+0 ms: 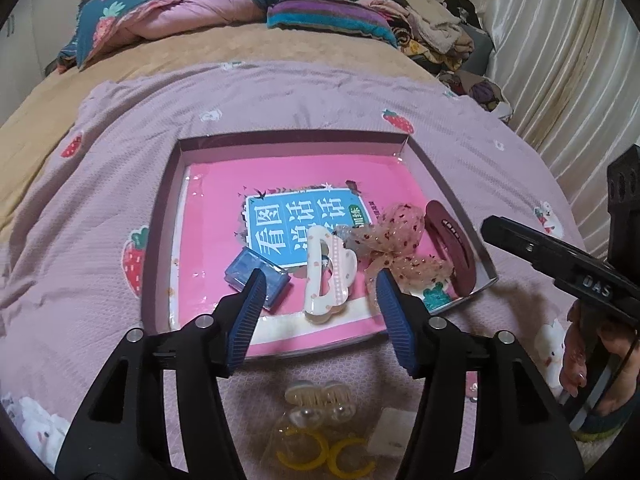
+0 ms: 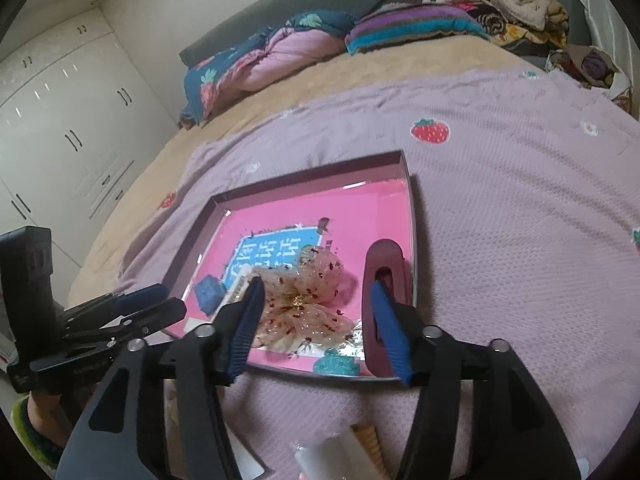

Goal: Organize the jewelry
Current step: 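Lower and release the white claw and maroon clip into the box, withdraw both tools, then reach the right tool to the clear plastic packet and grasp it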

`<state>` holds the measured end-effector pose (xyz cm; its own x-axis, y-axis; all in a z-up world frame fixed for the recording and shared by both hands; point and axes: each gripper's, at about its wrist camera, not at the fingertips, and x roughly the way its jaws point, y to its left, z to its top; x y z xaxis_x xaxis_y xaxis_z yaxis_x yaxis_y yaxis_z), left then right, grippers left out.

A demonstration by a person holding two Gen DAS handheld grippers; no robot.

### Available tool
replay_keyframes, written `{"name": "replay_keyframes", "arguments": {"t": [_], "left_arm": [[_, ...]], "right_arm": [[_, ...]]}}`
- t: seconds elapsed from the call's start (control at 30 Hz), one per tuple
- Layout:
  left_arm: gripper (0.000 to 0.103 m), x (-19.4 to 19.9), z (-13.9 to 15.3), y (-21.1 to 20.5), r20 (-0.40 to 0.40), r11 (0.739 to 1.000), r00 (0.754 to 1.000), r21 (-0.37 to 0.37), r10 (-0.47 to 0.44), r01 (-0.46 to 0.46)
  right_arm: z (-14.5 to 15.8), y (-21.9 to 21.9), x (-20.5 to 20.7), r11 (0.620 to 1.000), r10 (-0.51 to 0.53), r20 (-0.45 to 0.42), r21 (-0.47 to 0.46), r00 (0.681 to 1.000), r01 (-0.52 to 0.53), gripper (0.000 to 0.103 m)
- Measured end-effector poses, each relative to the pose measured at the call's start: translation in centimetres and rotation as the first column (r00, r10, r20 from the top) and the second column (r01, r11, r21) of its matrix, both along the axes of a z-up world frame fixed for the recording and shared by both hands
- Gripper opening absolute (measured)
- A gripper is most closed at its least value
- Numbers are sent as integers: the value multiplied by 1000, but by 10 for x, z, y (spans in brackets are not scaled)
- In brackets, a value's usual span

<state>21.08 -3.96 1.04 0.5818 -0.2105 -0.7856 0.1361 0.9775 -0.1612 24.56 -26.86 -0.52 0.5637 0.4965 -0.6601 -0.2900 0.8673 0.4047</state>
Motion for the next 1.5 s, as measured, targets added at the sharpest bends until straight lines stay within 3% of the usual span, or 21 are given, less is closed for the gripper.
{"name": "replay_keyframes", "arguments": {"t": [0.43,0.7,1.1,1.5], "left_arm": [[75,-23,34,6,74,1000,997,-24,19,-17],[93,-38,54,9,126,999,991,-33,45,-41],[93,-65,76,22,190,996,978,-55,86,-77],[93,-85,68,30,186,995,978,-56,97,-88]], "right_arm": [[40,-11,-30,999,-40,90,4,995,40,89],[59,-13,-47,999,-41,140,1,989,41,95],[83,-20,-75,999,-48,203,-6,978,50,95],[86,-23,-98,998,-40,217,-35,975,48,95]]}}
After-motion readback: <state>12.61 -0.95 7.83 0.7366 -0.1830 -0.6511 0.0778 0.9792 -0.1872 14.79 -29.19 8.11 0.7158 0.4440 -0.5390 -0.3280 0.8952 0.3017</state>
